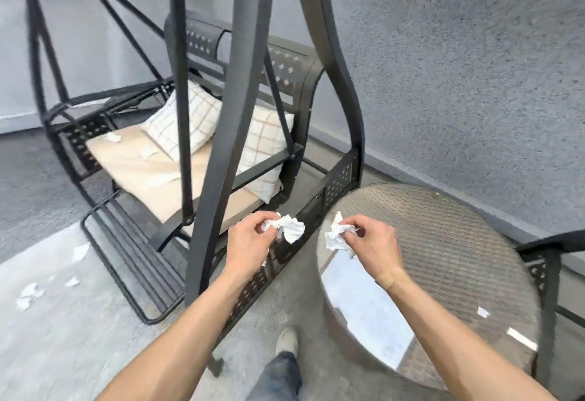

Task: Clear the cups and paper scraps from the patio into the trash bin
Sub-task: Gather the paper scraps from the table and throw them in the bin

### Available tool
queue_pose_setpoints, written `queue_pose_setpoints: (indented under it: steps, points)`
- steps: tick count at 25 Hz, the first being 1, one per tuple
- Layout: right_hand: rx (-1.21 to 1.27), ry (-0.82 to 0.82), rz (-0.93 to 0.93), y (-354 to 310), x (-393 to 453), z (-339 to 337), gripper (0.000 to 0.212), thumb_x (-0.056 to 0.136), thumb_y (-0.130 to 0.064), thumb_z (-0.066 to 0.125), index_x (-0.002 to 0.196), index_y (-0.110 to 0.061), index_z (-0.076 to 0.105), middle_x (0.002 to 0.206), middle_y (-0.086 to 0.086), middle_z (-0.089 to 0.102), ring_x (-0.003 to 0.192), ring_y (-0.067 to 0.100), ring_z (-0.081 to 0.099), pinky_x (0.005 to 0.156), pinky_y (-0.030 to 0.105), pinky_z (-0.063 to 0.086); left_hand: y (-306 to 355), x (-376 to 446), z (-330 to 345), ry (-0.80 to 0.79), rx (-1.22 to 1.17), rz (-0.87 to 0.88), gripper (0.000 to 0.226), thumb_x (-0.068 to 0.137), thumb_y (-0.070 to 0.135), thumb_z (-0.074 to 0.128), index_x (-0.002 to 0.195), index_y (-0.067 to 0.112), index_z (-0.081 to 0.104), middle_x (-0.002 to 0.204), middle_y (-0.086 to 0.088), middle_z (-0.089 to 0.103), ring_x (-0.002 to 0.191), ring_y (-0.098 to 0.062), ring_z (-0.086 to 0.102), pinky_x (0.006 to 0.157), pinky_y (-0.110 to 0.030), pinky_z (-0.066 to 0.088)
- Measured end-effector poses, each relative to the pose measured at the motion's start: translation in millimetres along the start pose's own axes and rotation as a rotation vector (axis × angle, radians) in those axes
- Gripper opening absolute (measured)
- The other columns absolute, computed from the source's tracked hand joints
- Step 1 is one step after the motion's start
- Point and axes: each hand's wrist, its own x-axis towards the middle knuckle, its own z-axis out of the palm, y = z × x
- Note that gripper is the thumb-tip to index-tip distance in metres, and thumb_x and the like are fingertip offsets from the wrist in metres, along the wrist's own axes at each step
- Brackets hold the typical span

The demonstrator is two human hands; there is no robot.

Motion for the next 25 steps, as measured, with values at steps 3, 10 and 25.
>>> queue_pose_setpoints:
  steps: [3, 10, 25]
  points:
    - [0.022, -0.106, -0.061, -24.6, -18.9, 29.2, 0.019, 0.077, -0.021, 0.068, 0.089, -0.034, 0.073, 0.063, -0.02, 0.059, 0.066, 0.001, 0.056, 0.057, 0.017, 0.035, -16.3, -30.8, -44.4, 0.104, 0.024, -0.085, 0.021, 0.079, 0.015, 0.073, 0.085, 0.035, 0.075, 0.066, 0.022, 0.066, 0.056, 0.001, 0.05, 0.054, -0.015, 0.038]
    - [0.103, -0.356, -0.265, -114.8, -56.5, 106.0, 0.016, 0.079, -0.025, 0.066, 0.091, -0.035, 0.071, 0.074, -0.02, 0.065, 0.074, 0.005, 0.061, 0.069, 0.029, 0.051, -62.5, -100.8, -163.4, 0.418, -0.035, -0.256, 0.021, 0.079, 0.021, 0.077, 0.077, 0.042, 0.072, 0.054, 0.019, 0.057, 0.047, -0.001, 0.039, 0.046, -0.021, 0.03]
    - [0.081, -0.735, -0.897, -395.7, -304.5, 311.6, 0.019, 0.082, -0.021, 0.07, 0.101, -0.026, 0.073, 0.091, -0.003, 0.073, 0.08, 0.016, 0.065, 0.073, 0.03, 0.05, -207.2, -364.9, -469.8, 1.069, -0.061, -0.456, 0.023, 0.078, 0.011, 0.079, 0.08, 0.032, 0.073, 0.077, 0.0, 0.069, 0.052, 0.001, 0.044, 0.056, -0.025, 0.039]
